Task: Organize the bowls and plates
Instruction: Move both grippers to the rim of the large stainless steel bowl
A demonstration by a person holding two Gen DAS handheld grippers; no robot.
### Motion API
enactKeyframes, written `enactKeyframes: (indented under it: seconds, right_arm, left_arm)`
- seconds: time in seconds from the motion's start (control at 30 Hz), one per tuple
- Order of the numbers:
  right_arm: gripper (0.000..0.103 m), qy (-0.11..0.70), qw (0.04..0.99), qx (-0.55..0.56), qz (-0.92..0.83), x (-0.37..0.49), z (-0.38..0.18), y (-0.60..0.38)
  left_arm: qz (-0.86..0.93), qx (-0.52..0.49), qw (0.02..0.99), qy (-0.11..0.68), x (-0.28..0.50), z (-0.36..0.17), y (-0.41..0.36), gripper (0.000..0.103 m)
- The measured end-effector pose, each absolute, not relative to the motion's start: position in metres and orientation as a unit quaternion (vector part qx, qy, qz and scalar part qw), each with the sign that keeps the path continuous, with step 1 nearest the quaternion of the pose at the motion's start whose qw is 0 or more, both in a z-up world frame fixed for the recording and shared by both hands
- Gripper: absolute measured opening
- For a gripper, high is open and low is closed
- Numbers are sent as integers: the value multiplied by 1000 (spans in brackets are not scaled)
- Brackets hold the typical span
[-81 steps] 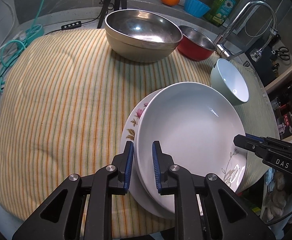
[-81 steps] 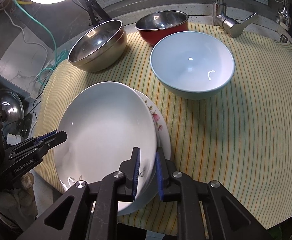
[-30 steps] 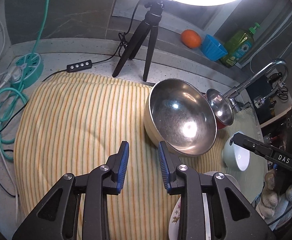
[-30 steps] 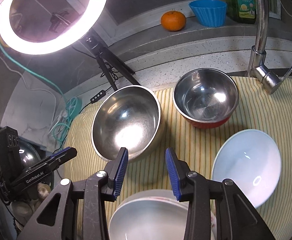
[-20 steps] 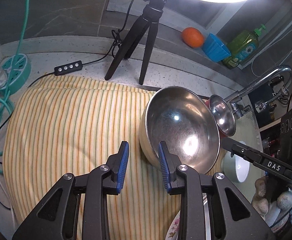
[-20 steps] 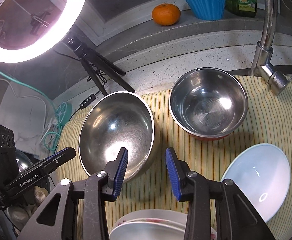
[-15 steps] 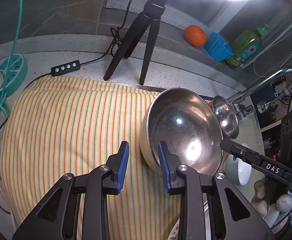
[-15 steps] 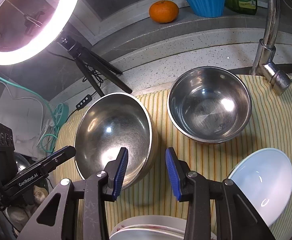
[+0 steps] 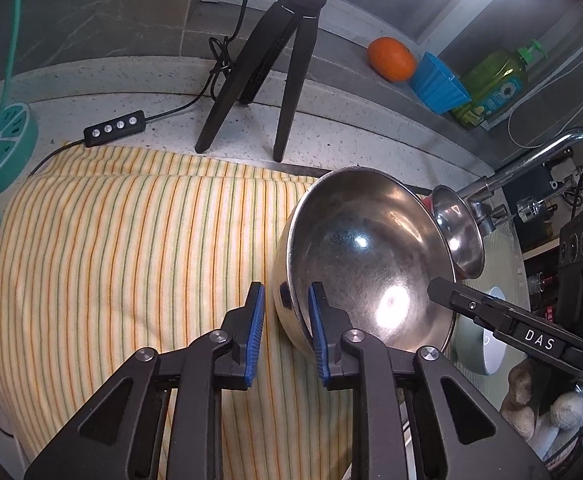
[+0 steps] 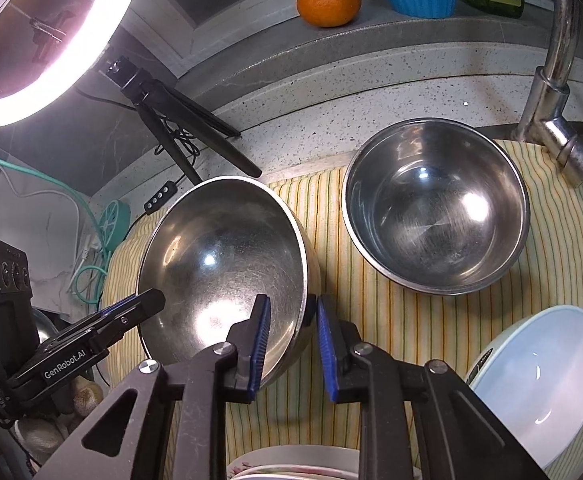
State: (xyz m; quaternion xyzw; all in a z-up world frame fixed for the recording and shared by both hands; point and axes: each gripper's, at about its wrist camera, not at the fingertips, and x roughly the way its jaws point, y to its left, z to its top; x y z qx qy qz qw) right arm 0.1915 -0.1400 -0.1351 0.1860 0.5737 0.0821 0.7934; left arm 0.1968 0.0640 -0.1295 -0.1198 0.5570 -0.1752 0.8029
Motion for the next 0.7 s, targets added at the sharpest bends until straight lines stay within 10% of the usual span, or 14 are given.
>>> enactKeyframes:
  seconds: [0.7]
  right_arm:
    - [13, 578, 792, 173, 94, 182, -131, -130]
  left_arm:
    - [-158, -99, 821, 539, 175, -117, 66, 15]
